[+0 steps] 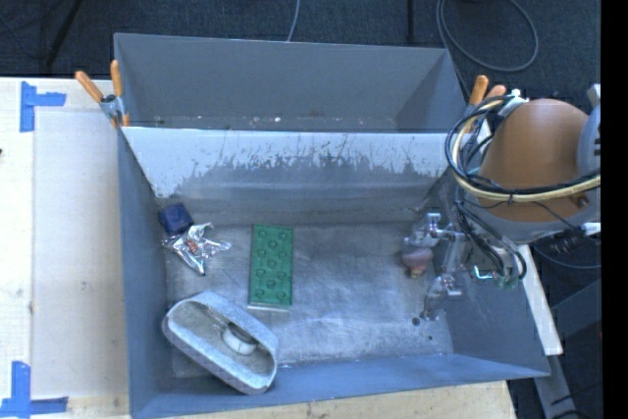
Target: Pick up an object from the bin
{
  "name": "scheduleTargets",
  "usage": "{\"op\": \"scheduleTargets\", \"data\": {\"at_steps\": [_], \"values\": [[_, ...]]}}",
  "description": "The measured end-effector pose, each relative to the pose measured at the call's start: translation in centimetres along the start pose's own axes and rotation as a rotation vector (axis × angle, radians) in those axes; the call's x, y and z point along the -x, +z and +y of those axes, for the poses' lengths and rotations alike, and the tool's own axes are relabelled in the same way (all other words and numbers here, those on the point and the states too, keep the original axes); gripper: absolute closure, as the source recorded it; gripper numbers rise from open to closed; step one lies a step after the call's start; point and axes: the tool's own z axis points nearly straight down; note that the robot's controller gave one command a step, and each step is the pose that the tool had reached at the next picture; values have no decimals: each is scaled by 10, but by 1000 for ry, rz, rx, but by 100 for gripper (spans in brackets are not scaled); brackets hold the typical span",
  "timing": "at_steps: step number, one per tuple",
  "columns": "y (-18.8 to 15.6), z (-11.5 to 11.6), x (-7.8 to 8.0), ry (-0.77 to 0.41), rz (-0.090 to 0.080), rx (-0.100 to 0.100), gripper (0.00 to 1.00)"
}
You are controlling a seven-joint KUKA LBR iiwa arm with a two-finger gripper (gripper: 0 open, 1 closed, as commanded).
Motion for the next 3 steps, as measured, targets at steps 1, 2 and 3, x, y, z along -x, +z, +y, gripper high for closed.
{"op": "scheduleTargets", "data": {"at_steps": [1, 2, 3], "values": [[51, -43, 53, 168, -7, 0, 0], [89, -53, 47, 31, -11, -1, 0], [86, -53, 50, 28, -21, -3, 100]]}}
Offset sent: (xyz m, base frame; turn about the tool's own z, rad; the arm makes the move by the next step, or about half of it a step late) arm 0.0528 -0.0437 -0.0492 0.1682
